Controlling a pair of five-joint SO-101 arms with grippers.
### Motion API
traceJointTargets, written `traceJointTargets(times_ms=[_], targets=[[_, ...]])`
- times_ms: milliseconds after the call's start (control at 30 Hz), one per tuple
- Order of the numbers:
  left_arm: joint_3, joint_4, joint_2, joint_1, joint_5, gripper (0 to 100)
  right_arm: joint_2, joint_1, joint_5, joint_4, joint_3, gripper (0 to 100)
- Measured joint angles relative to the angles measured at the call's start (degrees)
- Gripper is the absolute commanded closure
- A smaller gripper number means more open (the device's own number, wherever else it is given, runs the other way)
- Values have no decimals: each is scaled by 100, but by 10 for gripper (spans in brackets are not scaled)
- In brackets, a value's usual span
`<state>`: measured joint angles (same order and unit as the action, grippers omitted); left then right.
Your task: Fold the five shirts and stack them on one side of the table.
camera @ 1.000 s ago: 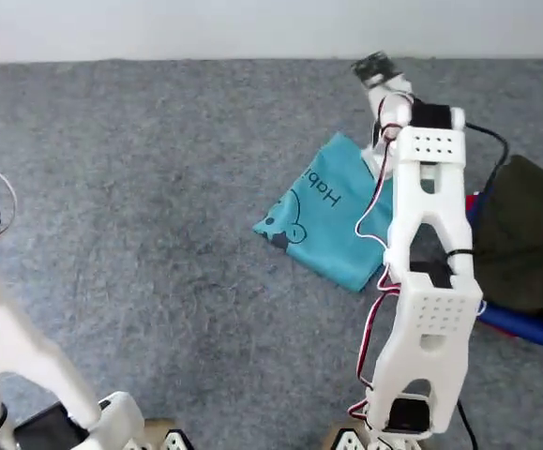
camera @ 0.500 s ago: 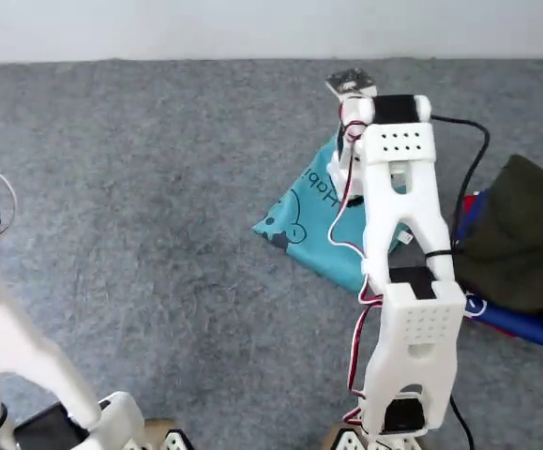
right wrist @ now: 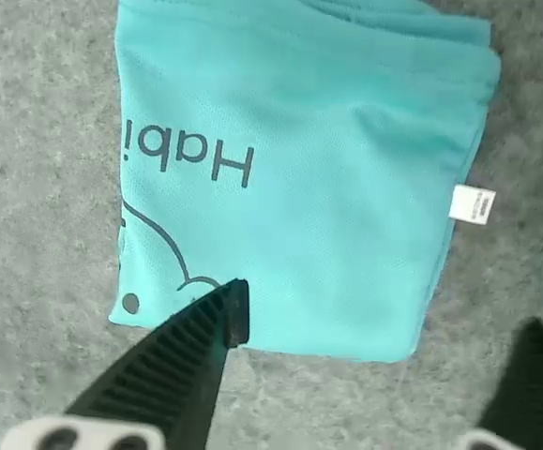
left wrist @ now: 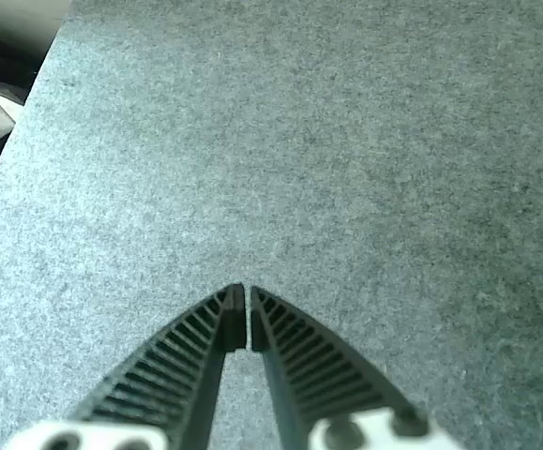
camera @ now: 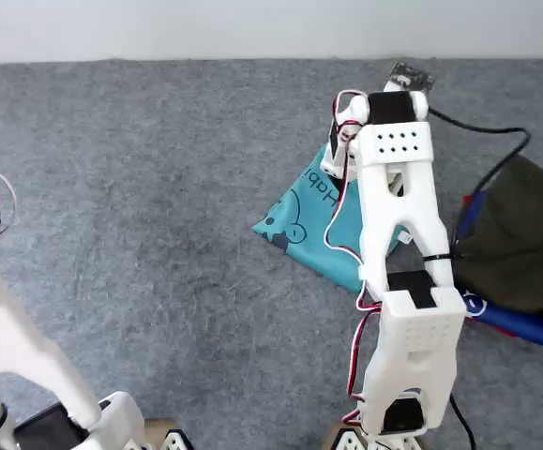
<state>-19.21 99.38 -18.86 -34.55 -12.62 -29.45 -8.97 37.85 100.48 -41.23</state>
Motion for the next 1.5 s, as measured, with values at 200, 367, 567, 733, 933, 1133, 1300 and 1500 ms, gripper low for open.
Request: traceJointTargets(times_ms=[200, 367, 567, 733, 933, 1133, 1300, 1500], targets=[[0, 0, 0, 0, 0, 985, -941, 97, 352, -167, -26, 450], [0, 0, 0, 0, 0, 985, -1785, 255, 484, -932, -26, 450], [0, 0, 0, 0, 0, 985, -2382, 273, 492, -1407, -141, 540], [0, 0, 0, 0, 0, 985, -2549, 308, 527, -1371, -308, 853], [0, 0, 0, 0, 0, 985, -2549, 308, 527, -1345, -316, 976], [0, 0, 0, 0, 0, 985, -2462, 378, -9, -747, -624, 990], [0, 0, 0, 0, 0, 985, -2259, 413, -782, -18, -1231, 990], [0, 0, -62, 0, 9, 985, -1319, 756, -1864, 0, -1363, 991]])
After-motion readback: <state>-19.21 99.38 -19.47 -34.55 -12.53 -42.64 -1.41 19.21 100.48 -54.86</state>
